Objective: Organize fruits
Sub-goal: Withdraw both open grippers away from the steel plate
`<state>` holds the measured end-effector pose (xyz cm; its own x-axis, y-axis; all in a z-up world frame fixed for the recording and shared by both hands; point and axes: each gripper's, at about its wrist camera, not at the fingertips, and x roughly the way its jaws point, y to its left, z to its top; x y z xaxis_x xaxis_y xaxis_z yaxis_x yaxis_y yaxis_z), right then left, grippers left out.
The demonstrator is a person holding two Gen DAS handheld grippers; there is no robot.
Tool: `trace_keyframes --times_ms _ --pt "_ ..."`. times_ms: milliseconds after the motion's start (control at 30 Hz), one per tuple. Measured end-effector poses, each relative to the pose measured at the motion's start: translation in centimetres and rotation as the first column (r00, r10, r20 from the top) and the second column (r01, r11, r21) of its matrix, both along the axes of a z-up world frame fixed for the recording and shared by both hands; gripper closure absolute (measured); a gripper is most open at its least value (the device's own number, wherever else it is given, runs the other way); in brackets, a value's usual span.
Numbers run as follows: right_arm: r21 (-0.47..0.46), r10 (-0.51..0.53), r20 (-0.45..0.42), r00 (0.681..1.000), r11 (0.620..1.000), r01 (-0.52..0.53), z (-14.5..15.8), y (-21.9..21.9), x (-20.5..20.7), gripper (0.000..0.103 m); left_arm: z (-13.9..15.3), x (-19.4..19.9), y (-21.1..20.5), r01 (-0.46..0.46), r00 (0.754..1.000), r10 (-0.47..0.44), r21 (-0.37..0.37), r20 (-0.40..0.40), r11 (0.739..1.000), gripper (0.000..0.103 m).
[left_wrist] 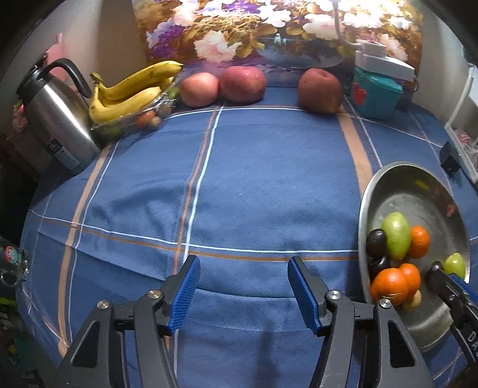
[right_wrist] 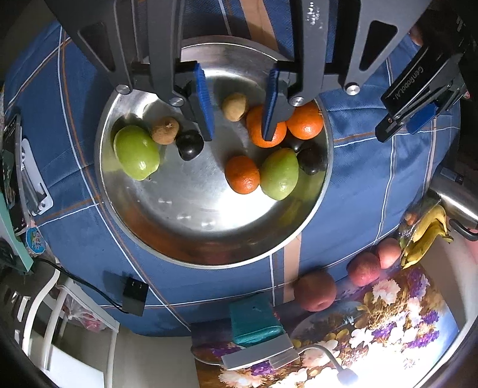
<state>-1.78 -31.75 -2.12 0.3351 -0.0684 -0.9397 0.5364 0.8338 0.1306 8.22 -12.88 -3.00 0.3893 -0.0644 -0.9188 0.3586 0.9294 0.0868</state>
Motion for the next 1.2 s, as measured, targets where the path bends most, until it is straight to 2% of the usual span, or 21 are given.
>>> trace_keyframes --times_ms 267,333,400,500,700,767,833,867,1000,1200 --pt "-0.014 0.000 -0.015 1.000 1.000 0.000 -0.2 0.0 0.0 0.057 -0.3 -0.1 0.1 0.004 1.000 -0.004 0.052 0.018 0.999 0.038" --pt "-0.021 0.001 -0.021 1.000 1.000 -0.001 -0.3 0.1 0.1 0.047 -0.3 -0.1 0.2 -0.003 1.000 0.001 0.065 0.027 0.998 0.038" --pt "-0.031 0.003 -0.025 1.000 1.000 -0.004 -0.4 0.2 0.1 0.028 -0.3 0.0 0.3 -0.013 0.999 0.010 0.078 0.030 0.997 0.036" --pt "-0.044 0.001 -0.020 1.000 0.999 -0.002 -0.5 0.2 0.0 0.015 -0.5 0.1 0.6 -0.027 0.999 0.025 0.086 0.030 0.996 0.032" --pt "-0.074 0.011 -0.010 1.000 0.997 -0.011 -0.4 0.4 0.1 0.012 -0.8 0.1 0.8 -0.027 0.999 0.024 0.094 0.027 0.995 0.032" --pt "-0.085 0.014 -0.006 1.000 0.996 -0.014 -0.3 0.5 0.1 0.012 -0.8 0.2 0.9 -0.029 0.999 0.026 0.088 0.031 0.996 0.024" --pt "-0.093 0.017 0.000 1.000 0.996 -0.017 -0.1 0.6 0.1 0.012 -0.7 0.3 1.1 -0.034 0.999 0.031 0.073 0.040 0.997 0.003" --pt "-0.096 0.019 0.002 1.000 0.995 -0.019 -0.1 0.6 0.1 0.012 -0.6 0.3 1.1 -0.037 0.998 0.034 0.069 0.047 0.997 0.000" --pt "-0.102 0.025 0.006 1.000 0.994 -0.024 0.0 0.7 0.2 0.012 -0.4 0.3 1.2 -0.034 0.996 0.027 0.080 0.083 0.996 0.000" --pt "-0.102 0.026 0.007 1.000 0.994 -0.025 -0.1 0.7 0.2 0.012 -0.5 0.3 1.6 -0.034 0.997 0.029 0.057 0.074 0.998 0.000"
